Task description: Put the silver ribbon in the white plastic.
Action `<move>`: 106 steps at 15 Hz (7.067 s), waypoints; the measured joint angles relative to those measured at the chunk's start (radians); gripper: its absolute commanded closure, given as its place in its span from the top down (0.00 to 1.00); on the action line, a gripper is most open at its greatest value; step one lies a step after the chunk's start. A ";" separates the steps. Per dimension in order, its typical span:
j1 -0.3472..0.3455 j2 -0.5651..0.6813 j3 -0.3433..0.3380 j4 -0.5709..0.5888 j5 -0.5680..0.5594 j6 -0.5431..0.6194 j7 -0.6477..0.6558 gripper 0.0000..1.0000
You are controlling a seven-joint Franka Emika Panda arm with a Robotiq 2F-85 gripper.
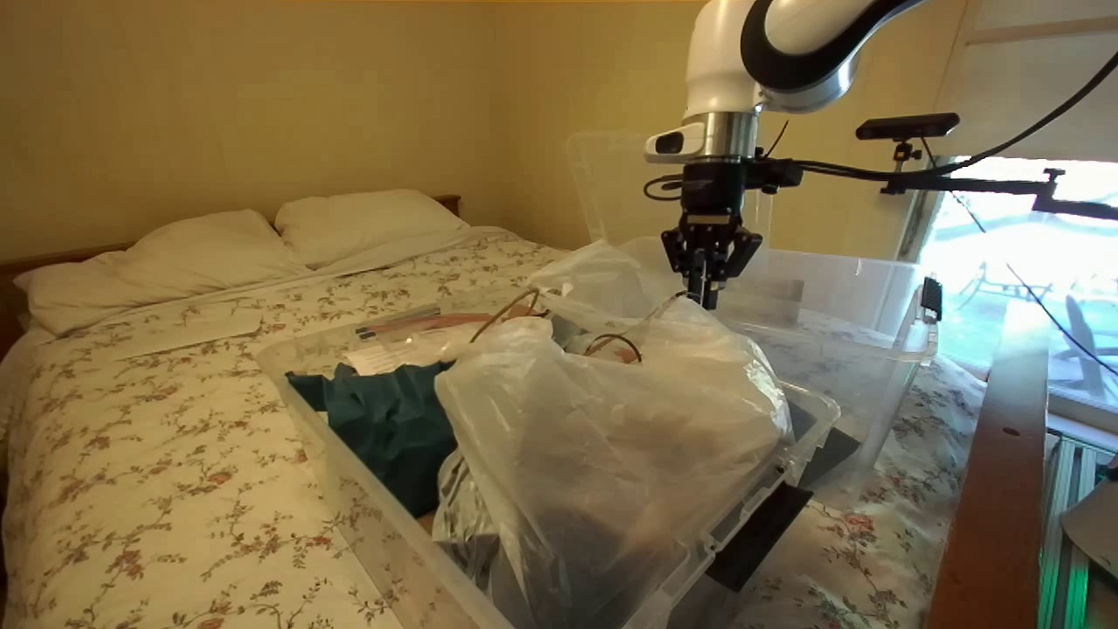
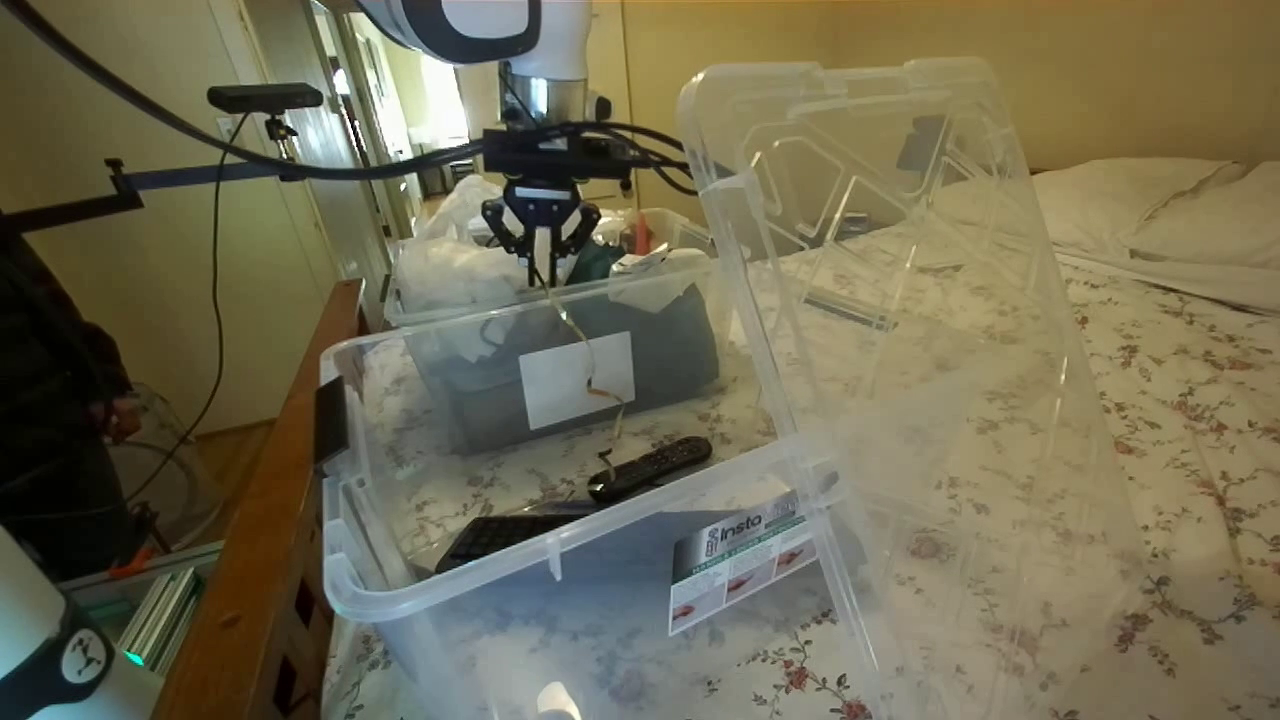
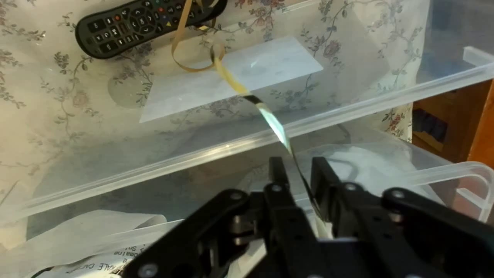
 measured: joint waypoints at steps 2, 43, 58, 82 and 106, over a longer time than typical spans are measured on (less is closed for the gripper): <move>-0.006 0.000 0.000 0.008 -0.003 0.000 0.000 0.00; 0.348 0.421 0.395 0.738 -0.227 0.075 -0.308 0.01; 0.293 0.336 0.272 0.631 -0.325 0.043 -0.156 0.00; 0.271 0.343 0.260 0.521 -0.471 -0.192 0.039 0.66; 0.140 0.186 0.264 0.410 -0.233 -0.308 -0.332 0.96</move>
